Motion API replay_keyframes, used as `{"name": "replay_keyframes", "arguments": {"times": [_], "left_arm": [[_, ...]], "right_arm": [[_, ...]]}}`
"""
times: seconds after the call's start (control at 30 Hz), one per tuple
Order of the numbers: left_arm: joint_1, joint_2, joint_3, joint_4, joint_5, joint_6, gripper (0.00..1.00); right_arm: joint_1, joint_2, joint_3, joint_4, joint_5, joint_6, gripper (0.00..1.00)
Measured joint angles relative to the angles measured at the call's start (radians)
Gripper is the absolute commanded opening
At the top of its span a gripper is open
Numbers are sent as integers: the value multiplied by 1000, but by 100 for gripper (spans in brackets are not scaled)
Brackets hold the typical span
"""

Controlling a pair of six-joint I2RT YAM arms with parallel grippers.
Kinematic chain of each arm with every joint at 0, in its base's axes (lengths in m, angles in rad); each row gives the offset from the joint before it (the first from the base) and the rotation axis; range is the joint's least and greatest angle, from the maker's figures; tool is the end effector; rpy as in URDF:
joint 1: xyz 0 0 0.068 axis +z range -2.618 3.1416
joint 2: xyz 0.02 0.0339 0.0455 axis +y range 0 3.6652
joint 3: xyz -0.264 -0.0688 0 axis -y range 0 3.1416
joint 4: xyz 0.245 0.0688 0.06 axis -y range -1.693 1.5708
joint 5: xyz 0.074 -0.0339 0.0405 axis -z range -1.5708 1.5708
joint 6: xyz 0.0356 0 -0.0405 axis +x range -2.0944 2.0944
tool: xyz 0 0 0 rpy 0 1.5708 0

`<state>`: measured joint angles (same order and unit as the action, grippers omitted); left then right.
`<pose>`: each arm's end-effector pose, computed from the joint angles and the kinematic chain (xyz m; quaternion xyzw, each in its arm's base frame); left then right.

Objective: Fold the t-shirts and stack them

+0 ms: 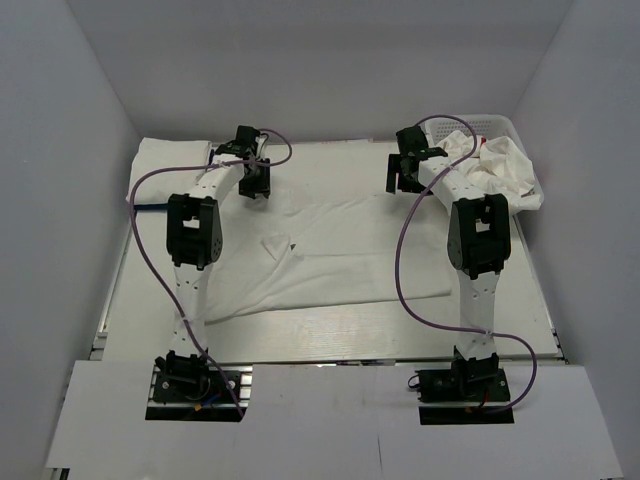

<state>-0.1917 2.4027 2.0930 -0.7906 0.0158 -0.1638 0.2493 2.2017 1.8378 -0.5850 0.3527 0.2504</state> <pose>0.5069 -0.0990 0.1761 0.0154 0.9723 -0.0488 0.2280 0.4765 0.1086 0.2082 0.0542 0.9372 -0.0874 0.3332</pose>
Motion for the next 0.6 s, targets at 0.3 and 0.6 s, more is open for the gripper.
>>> {"name": "replay_keyframes", "arguments": {"times": [0.3, 0.6], "left_arm": [[-2, 31, 24, -8, -53, 25, 44], [-7, 46, 33, 11, -13, 23, 0]], "right_arm": [[0, 0, 0, 0, -1, 0, 90], [0, 68, 59, 11, -4, 24, 90]]}}
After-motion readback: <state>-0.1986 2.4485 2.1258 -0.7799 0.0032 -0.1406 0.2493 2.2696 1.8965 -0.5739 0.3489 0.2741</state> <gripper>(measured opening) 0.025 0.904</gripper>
